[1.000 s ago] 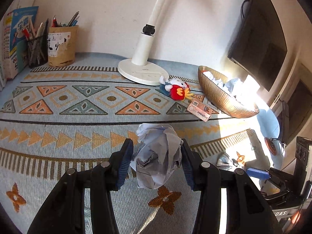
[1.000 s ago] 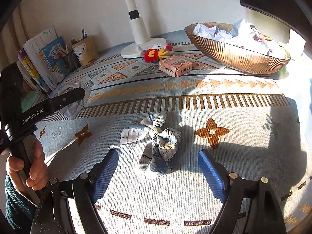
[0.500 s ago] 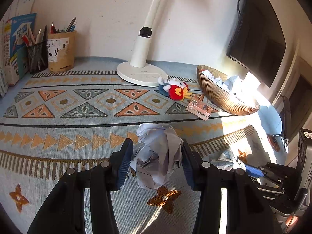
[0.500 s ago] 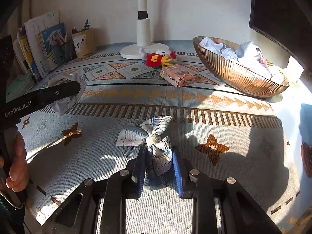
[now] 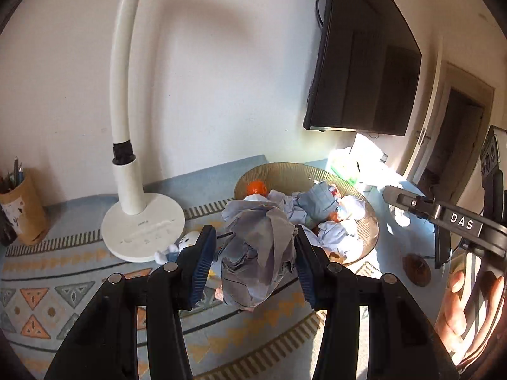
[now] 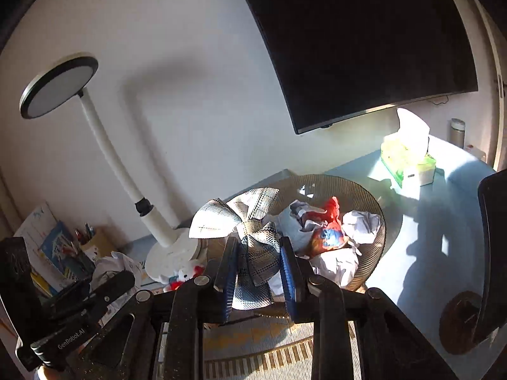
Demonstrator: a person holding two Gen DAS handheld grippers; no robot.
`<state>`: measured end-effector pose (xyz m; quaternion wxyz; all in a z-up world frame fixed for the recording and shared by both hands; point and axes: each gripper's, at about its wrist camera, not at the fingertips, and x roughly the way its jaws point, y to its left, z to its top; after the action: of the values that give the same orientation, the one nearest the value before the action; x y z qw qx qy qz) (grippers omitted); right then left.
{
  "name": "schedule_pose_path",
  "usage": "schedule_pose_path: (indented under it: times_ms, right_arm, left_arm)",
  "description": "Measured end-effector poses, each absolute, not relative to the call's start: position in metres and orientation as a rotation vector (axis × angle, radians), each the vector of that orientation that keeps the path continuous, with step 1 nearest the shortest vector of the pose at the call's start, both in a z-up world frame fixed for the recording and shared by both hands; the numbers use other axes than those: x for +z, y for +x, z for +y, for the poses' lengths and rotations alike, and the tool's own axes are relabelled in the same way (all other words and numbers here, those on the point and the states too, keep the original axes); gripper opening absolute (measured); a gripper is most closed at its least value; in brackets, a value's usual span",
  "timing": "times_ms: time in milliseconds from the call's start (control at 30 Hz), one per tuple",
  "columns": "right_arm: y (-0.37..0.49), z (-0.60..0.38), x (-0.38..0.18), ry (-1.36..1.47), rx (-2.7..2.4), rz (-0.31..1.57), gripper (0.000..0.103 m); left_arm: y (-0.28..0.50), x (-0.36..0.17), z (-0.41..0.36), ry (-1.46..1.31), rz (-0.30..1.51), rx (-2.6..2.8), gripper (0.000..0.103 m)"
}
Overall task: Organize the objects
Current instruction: 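Carry the bow plush and paper ball over the golden bowl and release both, then move both open grippers back toward the Hello Kitty plush and pink box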
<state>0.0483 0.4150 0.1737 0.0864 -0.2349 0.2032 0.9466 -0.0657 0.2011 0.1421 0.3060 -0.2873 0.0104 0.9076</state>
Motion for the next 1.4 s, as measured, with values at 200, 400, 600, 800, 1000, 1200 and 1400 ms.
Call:
schedule_pose_path:
  times_ms: [200,400,600,800,1000,1200,1400]
  right_arm:
    - [-0.024,0.458,0.176,-0.674,2.69,0.65,0.024]
    - [-0.061,0.474,0.162,-0.681,2.653,0.681,0.031]
    - [-0.068,0.482,0.152,-0.763,2.66,0.66,0.045]
    - [-0.021,0.461,0.168,-0.733,2.692,0.605,0.046]
    - [0.036,0.406,0.195,-0.712,2.825,0.556,0.065]
    - [0.088,0.353,0.181,-0.759,3.009,0.697,0.078]
    - [0.084,0.31,0.105,-0.987,2.97,0.628,0.085]
  left_arm:
    - [-0.124,0.116,0.263,-0.805,-0.016,2.353,0.045]
    - [-0.149,0.093,0.302,-0.824,0.023,2.317,0.052]
    - [-0.151,0.088,0.3,-0.83,0.036,2.327,0.091]
    - [-0.12,0.114,0.257,-0.789,0.018,2.367,0.091]
    - [-0.073,0.153,0.183,-0.737,-0.051,2.447,0.095]
    - [-0.022,0.155,0.091,-0.67,-0.179,2.561,0.103]
    - [-0.021,0.081,0.047,-0.885,-0.186,2.71,0.102]
